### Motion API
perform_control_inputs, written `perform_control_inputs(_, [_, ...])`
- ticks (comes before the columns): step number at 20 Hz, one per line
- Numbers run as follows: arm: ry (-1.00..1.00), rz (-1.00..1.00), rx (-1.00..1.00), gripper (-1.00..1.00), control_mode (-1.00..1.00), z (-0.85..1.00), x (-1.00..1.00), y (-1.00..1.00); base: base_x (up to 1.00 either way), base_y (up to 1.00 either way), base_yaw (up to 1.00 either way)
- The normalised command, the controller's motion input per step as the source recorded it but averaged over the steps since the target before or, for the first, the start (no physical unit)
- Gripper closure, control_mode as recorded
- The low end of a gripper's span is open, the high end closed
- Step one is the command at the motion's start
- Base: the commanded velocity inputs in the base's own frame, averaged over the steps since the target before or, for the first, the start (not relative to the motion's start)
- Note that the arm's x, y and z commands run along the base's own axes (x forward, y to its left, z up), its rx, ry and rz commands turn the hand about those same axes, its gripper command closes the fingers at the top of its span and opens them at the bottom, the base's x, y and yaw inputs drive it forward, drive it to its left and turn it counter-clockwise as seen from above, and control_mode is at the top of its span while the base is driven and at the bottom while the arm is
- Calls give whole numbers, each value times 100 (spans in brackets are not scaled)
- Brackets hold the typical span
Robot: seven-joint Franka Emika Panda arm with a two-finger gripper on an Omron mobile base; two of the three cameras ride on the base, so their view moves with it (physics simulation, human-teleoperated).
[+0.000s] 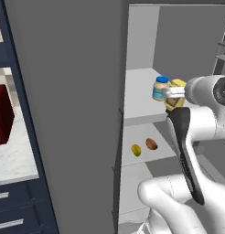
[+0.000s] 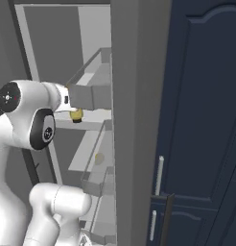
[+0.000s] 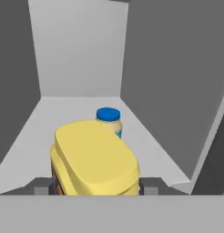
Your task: Place the mustard and mayonnaise from the counter to the top shelf of the fridge. If the existing items in the fridge are on the top shelf, move them to other shelves.
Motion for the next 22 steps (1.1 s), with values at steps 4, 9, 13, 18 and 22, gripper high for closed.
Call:
perform_control_inputs(4, [0, -8, 0, 100, -100, -3, 77, 8, 0, 0, 0])
perform_control_inputs(9, [2, -2, 0, 100, -100, -5, 60, 1, 0, 0, 0])
perform_control_inputs(13, [4, 0, 1, 100, -100, -14, 29, 0, 0, 0, 0])
perform_control_inputs(18, [0, 0, 0, 100, -100, -13, 21, 0, 0, 0, 0])
perform_control_inputs(22, [0, 0, 0, 100, -100, -29, 0, 0, 0, 0, 0])
